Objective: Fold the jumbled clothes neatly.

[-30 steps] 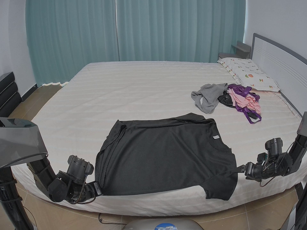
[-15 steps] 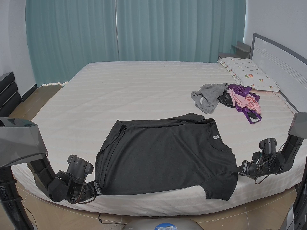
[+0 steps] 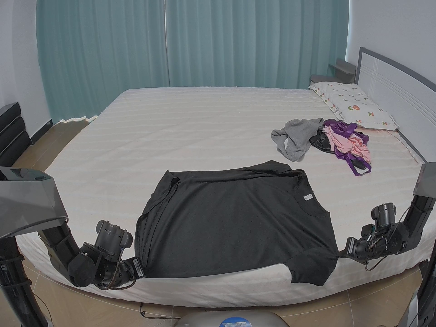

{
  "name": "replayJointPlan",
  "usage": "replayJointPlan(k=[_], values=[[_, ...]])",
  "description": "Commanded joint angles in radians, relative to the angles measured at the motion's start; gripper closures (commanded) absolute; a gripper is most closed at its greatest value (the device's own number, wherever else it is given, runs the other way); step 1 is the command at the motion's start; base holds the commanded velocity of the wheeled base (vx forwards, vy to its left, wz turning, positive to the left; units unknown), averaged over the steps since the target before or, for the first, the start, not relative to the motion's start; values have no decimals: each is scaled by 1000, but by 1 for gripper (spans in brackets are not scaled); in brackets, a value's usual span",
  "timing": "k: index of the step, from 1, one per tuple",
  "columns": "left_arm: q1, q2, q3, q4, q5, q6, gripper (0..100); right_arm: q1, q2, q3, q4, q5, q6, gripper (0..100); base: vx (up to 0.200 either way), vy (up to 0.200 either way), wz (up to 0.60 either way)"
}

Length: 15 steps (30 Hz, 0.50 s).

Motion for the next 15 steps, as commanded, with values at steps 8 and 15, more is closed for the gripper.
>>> replayJointPlan(k=[8, 15], values=[[0, 0, -1, -1, 0, 0, 100, -6, -27, 9, -2, -2, -2, 0, 0, 0, 0], [0, 0, -1, -1, 0, 0, 100, -1, -119, 1, -11, 14, 62, 0, 0, 0, 0]])
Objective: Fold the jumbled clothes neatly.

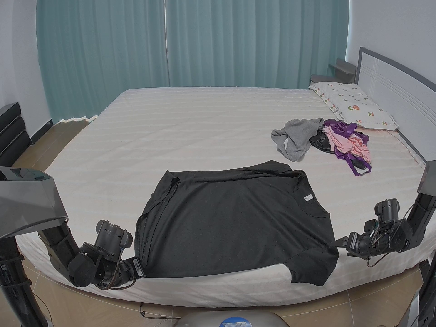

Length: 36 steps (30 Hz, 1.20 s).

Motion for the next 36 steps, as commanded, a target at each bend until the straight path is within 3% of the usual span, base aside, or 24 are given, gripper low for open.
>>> replayJointPlan(k=[1, 3, 4, 9, 30, 36], values=[[0, 0, -1, -1, 0, 0, 100, 7, -80, -3, -6, 10, 71, 0, 0, 0, 0], [0, 2, -2, -2, -1, 0, 100, 13, -80, -6, -7, 10, 97, 0, 0, 0, 0], [1, 2, -2, -13, -1, -2, 0, 15, -72, -5, -7, 13, 103, 0, 0, 0, 0], [14, 0, -4, -37, 0, -23, 0, 13, -70, 0, -7, 50, 120, 0, 0, 0, 0], [75, -35, -55, -59, -1, -63, 0, 15, -106, 21, -9, 59, 205, 0, 0, 0, 0], [75, -29, -62, -57, 0, -79, 0, 23, -117, 31, -9, 59, 203, 0, 0, 200, 0]])
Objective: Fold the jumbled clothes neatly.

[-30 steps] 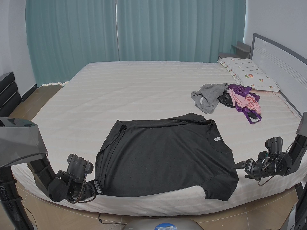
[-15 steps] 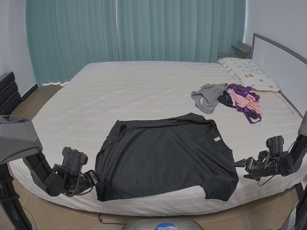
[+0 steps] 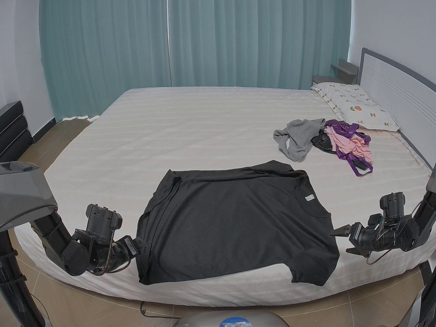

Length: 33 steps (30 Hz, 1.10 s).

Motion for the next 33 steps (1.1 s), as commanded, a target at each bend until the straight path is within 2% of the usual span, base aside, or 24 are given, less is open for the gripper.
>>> replayJointPlan(k=[1, 9, 12, 21, 33], values=[[-1, 2, -3, -2, 0, 1, 0, 3, -7, 4, 0, 0, -1, 0, 0, 0, 0], [3, 6, -19, -2, 2, -5, 0, 3, -7, 2, 0, 0, -1, 0, 0, 0, 0], [3, 6, -31, -1, -1, -47, 0, 6, -7, 2, 0, 0, -1, 0, 0, 0, 0], [-8, 2, -29, -1, -1, -57, 0, 20, -6, 30, -69, -3, 1, 0, 200, -200, 0], [-9, 2, -28, -2, -1, -59, 0, 31, -3, 39, -89, -3, 4, 0, 0, 0, 0]])
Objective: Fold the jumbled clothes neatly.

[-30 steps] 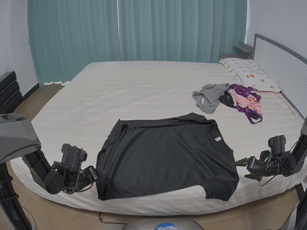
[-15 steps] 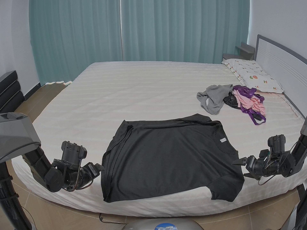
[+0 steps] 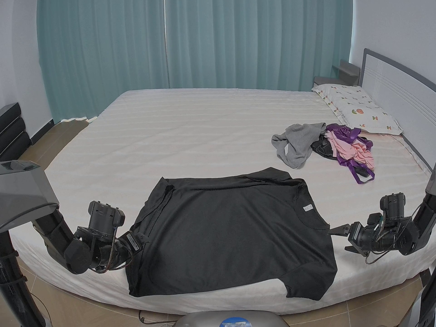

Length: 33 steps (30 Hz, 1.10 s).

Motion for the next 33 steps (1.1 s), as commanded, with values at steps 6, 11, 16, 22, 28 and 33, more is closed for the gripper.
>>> replayJointPlan(k=[6, 11, 16, 22, 28, 33], values=[[2, 2, -2, -1, 1, 0, 0, 1, 4, 2, 0, 0, 0, 0, 0, 0, 0], [0, -2, -13, -1, 5, 0, 0, 3, 4, 4, 0, 2, 0, 0, 0, 0, 0], [5, -5, -15, 2, 5, -2, 0, 3, 5, 4, 0, 2, 0, 0, 0, 0, 0], [6, -5, -12, 1, -1, -4, 0, 4, 5, 4, 0, 2, -1, 0, 0, 133, 0], [8, -4, -12, 1, 1, -2, 0, 9, 5, 7, 0, 2, 0, 0, 0, 67, 0], [8, -4, -13, -1, 1, -4, 0, 9, 5, 7, 0, 2, 0, 0, 0, 0, 0]])
